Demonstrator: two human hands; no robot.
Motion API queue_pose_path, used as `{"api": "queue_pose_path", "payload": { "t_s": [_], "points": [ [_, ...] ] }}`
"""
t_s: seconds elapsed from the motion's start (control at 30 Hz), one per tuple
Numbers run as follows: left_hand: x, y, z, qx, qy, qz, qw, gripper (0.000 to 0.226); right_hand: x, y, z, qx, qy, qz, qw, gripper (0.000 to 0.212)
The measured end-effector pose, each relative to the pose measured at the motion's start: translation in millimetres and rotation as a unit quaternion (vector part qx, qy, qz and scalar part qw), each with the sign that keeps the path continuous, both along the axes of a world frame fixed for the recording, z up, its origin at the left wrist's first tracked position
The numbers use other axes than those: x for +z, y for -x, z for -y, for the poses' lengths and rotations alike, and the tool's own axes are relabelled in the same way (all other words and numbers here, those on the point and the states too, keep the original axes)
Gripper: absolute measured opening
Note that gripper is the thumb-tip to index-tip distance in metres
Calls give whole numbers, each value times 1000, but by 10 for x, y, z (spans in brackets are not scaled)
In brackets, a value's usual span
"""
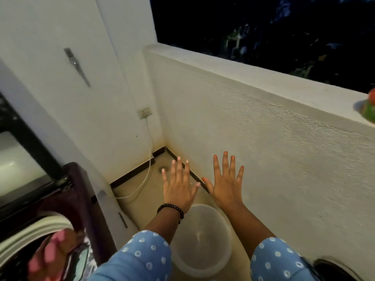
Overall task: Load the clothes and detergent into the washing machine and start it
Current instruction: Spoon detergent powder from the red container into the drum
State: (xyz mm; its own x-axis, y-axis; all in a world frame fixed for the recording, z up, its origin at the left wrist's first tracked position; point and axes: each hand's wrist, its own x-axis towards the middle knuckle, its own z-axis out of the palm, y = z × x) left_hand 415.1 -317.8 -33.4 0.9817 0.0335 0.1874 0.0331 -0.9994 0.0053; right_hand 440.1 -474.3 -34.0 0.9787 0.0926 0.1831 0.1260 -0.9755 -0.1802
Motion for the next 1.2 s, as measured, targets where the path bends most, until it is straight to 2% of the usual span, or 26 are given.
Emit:
{"api": "queue_pose_path", "payload": {
  "t_s": [0.43, 0.57, 0.83, 1.1, 1.2],
  "points": [
    [-68, 476, -922, 83, 17, -2, 996, 75, 71, 271, -996, 105, -12, -21, 994, 83],
    [-109, 669, -1273, 110, 12, 2, 994, 81, 110, 416, -1355, 144, -1, -39, 989, 78],
    [-119, 1148, -1947, 178, 30, -10, 984, 78, 81, 769, -2111, 191, 17, -45, 980, 81],
    [-33, 1625, -2467, 224, 39, -17, 974, 79, 107, 1163, -2728, 249, -14, -81, 965, 74],
    [-72, 1909, -2728, 253, 33, -50, 966, 84, 122, 1278, -2921, 262, -26, -90, 960, 68]
  ]
}}
